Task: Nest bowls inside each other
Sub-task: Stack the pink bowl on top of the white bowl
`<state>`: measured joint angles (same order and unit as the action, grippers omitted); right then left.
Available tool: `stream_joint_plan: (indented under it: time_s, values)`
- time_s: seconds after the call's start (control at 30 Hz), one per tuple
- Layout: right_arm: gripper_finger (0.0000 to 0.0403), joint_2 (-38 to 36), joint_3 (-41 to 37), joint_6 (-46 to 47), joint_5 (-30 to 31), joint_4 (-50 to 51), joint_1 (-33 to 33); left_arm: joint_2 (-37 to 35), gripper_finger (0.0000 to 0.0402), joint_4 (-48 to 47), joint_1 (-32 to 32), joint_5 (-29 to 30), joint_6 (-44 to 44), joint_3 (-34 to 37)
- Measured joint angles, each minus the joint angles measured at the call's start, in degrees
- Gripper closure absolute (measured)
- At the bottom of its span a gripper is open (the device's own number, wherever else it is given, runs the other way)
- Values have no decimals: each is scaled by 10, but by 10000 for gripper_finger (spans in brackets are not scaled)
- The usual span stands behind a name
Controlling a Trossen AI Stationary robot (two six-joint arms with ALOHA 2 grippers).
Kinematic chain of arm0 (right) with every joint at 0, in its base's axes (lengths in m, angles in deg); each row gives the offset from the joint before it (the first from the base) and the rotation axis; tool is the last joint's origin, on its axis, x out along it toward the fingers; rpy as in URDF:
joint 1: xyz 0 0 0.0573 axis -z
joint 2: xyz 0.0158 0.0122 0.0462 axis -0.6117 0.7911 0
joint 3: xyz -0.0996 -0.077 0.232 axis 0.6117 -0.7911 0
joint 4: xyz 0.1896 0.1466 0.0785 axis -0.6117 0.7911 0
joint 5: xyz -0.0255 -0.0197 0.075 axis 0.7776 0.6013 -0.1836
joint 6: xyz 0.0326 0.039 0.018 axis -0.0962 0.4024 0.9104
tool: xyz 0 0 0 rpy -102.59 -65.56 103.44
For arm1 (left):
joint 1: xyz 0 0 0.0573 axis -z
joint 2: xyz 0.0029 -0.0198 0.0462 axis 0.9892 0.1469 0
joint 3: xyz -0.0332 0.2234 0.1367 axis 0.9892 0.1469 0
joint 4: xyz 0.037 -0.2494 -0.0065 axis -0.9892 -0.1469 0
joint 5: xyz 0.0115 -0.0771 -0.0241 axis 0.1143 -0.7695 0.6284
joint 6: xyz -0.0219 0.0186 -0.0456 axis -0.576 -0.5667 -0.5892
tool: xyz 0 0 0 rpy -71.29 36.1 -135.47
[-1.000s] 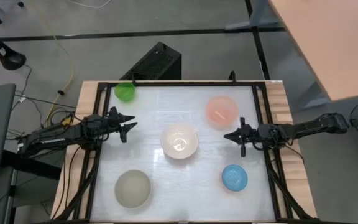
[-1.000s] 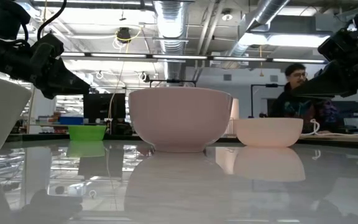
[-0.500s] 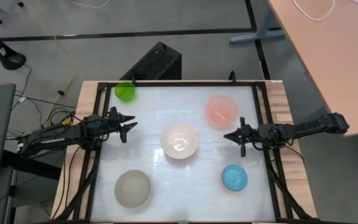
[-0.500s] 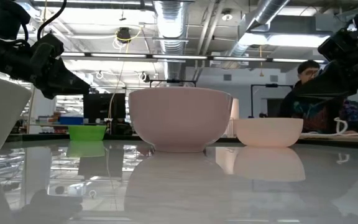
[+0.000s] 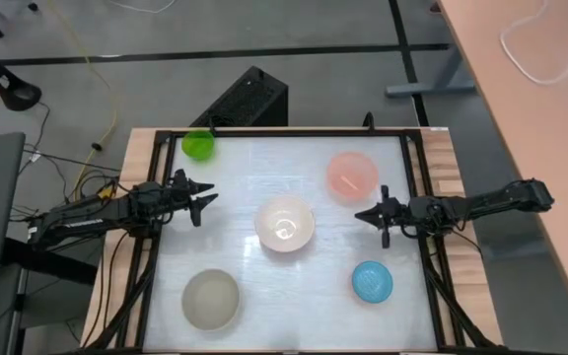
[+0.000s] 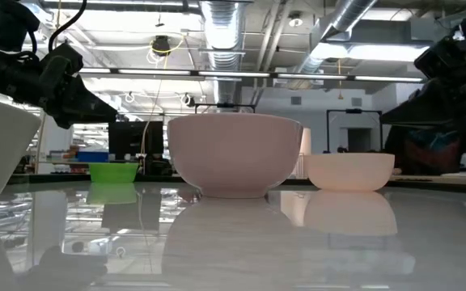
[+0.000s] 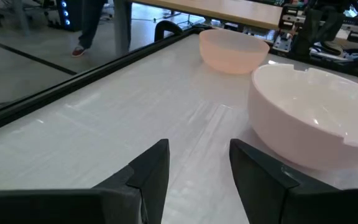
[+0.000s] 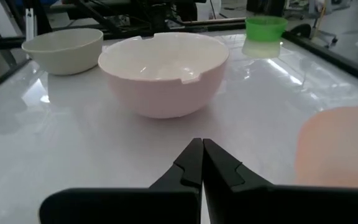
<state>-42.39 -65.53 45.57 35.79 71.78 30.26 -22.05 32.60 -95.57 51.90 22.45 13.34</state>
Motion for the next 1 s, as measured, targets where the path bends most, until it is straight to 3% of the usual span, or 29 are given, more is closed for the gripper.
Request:
stream_joint_plan:
  time_s: [0.23,0.37,0.47,0.57,0.63,0.73,1.0]
  values:
    - [378,0,0,-20,1,-57,2,0,244,0,0,0,0,0]
    - [378,0,0,-41,7,-139,3,0,244,0,0,0,0,0]
    - [378,0,14,-101,71,-188,12,0,244,0,0,0,0,0]
    - [378,3,45,-75,174,-207,31,0,244,0,0,0,0,0]
    - [378,18,74,-62,240,-194,54,0,244,0,0,0,0,0]
    - [375,48,120,-53,282,-127,99,0,244,0,0,0,0,0]
    - [310,155,234,69,270,85,234,0,244,0,0,0,0,0]
